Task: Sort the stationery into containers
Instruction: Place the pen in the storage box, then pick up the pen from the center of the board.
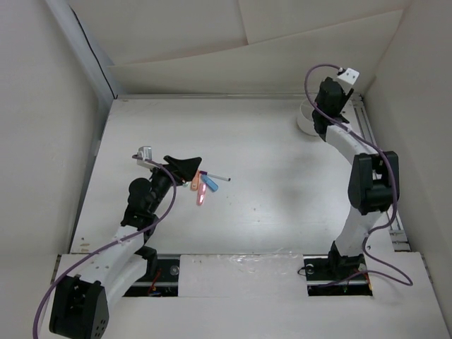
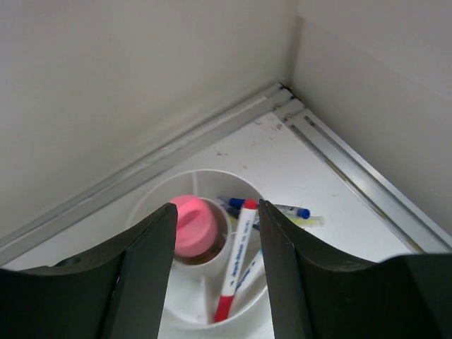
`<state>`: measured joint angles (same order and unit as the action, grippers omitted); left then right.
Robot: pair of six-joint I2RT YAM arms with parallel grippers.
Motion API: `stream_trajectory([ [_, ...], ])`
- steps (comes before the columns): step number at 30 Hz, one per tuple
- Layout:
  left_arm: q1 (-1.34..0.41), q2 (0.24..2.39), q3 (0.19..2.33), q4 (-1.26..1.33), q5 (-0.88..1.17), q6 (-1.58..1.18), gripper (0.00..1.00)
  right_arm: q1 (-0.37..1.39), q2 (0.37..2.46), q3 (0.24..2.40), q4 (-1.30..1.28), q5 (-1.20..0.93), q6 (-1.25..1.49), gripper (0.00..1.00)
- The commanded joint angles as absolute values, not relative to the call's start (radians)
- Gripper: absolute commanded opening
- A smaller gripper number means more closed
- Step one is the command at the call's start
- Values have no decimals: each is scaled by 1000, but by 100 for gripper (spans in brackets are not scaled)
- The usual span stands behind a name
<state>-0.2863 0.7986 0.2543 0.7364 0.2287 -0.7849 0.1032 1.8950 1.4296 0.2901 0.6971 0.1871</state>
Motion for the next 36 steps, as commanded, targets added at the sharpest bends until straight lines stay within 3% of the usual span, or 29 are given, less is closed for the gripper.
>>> stream_trajectory([
  [1,-287,762,252,775,244,-781,100,135,1787,1416,266,573,179,56],
  [5,-287,742,261,750,244,-781,100,144,1741,1416,152,209,158,44],
  [7,-287,742,261,739,244,-781,100,153,1741,1416,109,-35,172,23],
  [9,-287,733,261,729,244,-781,100,181,1750,1407,109,-177,172,10],
  [13,-287,707,270,698,235,-772,100,280,1808,1445,-35,-316,92,0],
  [19,-287,669,279,667,225,-762,100,394,1933,1590,-279,-509,-24,0],
  [24,-287,650,279,655,216,-762,100,403,2025,1601,-327,-557,21,0],
  [29,-287,641,279,646,216,-762,100,534,2037,1621,-371,-356,8,0],
  [33,-287,623,279,634,206,-753,100,659,2000,1582,-295,-160,-35,6],
  [34,-287,623,279,621,196,-753,100,675,1987,1560,-244,-160,-35,15],
  [36,-287,594,290,603,173,-741,100,707,1987,1560,-192,-192,-47,19],
])
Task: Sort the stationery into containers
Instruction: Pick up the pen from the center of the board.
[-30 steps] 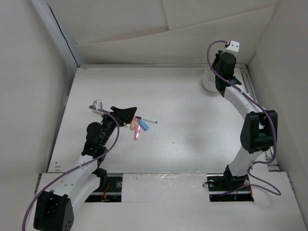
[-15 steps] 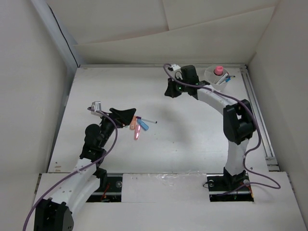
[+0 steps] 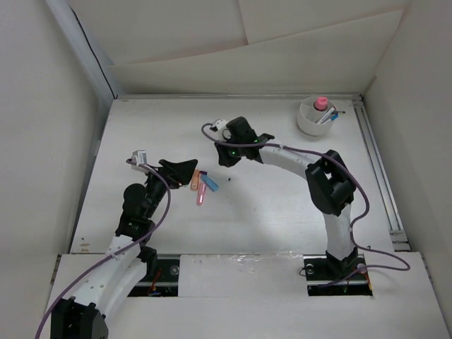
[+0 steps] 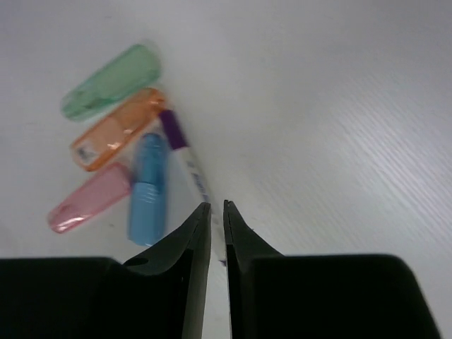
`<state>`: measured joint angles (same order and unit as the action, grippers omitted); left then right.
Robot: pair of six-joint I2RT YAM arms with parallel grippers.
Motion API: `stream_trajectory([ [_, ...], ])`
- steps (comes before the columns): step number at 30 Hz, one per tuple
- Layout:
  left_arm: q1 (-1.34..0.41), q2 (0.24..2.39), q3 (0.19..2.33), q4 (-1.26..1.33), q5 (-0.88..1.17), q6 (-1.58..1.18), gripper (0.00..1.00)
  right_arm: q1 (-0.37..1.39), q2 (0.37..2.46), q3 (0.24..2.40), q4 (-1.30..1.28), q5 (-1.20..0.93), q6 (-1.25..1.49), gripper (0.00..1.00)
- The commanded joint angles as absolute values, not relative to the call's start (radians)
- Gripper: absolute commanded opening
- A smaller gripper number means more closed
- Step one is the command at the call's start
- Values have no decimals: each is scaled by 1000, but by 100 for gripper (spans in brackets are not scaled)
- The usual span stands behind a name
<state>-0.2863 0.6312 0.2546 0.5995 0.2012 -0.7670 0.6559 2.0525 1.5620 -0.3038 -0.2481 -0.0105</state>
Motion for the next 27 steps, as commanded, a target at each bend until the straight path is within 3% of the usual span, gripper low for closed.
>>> stream_trajectory([
  [1,-287,585,290,582,164,-741,100,719,2028,1584,-192,-192,-48,19],
  [5,-287,528,290,554,133,-732,100,752,2107,1664,-201,-179,-57,22],
  [7,-287,509,290,542,109,-732,100,770,2126,1696,-201,-179,-57,34],
  [11,-287,474,290,522,84,-732,100,779,2186,1831,-273,-170,-104,43],
  [27,-287,416,290,483,37,-732,100,807,2253,1842,-391,-135,-169,42],
])
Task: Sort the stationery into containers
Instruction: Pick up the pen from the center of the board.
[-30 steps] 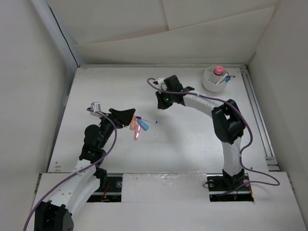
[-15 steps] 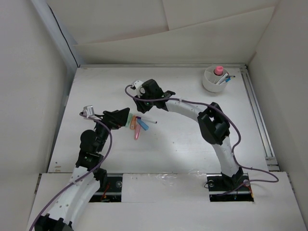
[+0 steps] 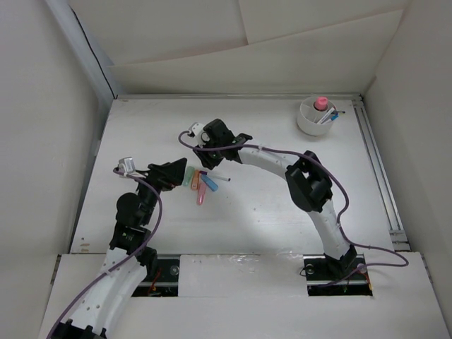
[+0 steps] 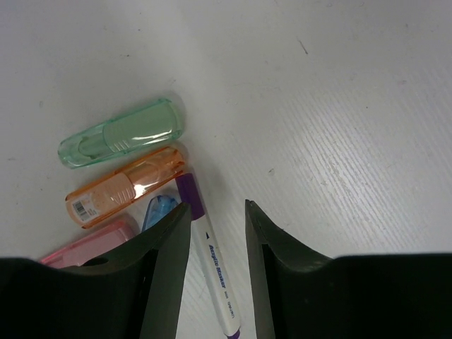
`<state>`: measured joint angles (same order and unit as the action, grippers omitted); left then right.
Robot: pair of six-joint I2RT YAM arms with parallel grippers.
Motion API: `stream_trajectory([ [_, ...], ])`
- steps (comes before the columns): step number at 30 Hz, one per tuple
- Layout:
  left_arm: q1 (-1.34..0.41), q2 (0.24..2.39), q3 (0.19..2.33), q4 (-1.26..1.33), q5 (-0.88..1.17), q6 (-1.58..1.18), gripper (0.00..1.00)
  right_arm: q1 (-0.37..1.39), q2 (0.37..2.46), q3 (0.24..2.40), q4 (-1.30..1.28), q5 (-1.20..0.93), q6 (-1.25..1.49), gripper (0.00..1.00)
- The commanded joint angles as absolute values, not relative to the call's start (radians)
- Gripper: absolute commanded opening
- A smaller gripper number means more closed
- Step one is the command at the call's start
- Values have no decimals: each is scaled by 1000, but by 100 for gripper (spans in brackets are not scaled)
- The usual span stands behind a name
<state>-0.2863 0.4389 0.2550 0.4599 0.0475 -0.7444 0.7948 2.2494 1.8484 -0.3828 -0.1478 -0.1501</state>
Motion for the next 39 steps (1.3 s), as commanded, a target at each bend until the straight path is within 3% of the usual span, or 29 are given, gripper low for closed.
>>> stream_trajectory([
  [1,-287,416,290,483,37,-732,100,807,2253,1832,-391,-135,-169,42],
  [18,-287,396,290,460,5,-732,100,807,2263,1793,-391,-156,-178,38],
  [28,-287,244,252,411,-78,-752,100,807,2304,1822,-400,-178,-178,33],
  [39,-287,267,261,411,-69,-752,100,807,2342,1854,-368,-135,-158,32],
])
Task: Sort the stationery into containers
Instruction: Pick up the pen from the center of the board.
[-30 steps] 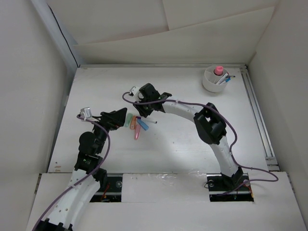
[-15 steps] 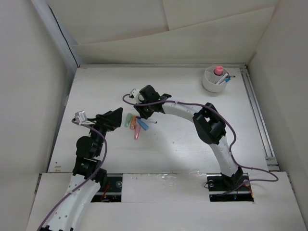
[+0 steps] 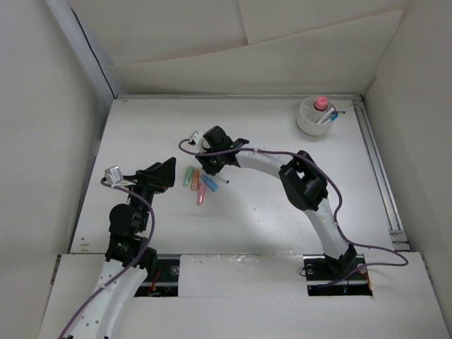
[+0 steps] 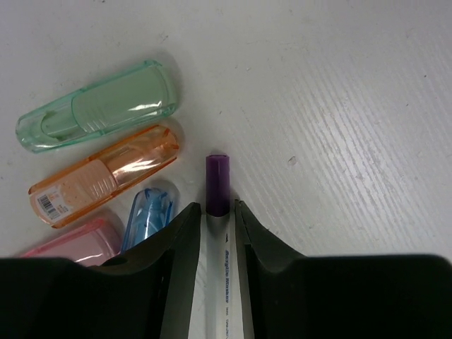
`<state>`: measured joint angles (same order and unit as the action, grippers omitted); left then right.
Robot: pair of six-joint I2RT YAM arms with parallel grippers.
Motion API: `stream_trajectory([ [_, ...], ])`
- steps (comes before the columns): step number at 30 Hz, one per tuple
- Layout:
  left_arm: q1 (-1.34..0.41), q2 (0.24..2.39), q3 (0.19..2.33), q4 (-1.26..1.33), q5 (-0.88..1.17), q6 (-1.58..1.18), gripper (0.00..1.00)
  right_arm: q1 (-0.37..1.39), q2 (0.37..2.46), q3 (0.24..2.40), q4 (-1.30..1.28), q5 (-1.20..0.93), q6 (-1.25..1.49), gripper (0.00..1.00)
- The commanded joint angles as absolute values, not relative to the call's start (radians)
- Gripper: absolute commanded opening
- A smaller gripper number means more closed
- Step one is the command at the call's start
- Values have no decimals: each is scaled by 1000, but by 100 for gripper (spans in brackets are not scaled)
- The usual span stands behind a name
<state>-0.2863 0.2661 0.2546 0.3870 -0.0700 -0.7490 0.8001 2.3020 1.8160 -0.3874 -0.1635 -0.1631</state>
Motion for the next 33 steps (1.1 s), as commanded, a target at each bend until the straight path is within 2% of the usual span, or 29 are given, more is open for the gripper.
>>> stream_trajectory([
  [1,-287,267,261,411,-69,-752,100,807,2342,1873,-368,-120,-149,33],
  [8,-287,276,261,411,-69,-752,100,807,2402,1960,-379,-97,-149,36],
  [14,-287,276,261,411,-69,-752,100,807,2402,1960,-390,-88,-149,36],
  [18,-287,285,261,420,-69,-761,100,807,2402,1961,-390,-87,-149,30],
  [26,-287,285,261,420,-60,-761,100,807,2384,1930,-399,-58,-149,33],
  [28,-287,285,261,420,-60,-761,100,807,2384,1921,-408,-58,-149,30],
  [30,-287,295,261,430,-60,-761,100,807,2373,1921,-408,-58,-149,18],
  [33,-287,295,261,430,-60,-761,100,807,2361,1911,-408,-58,-149,8],
])
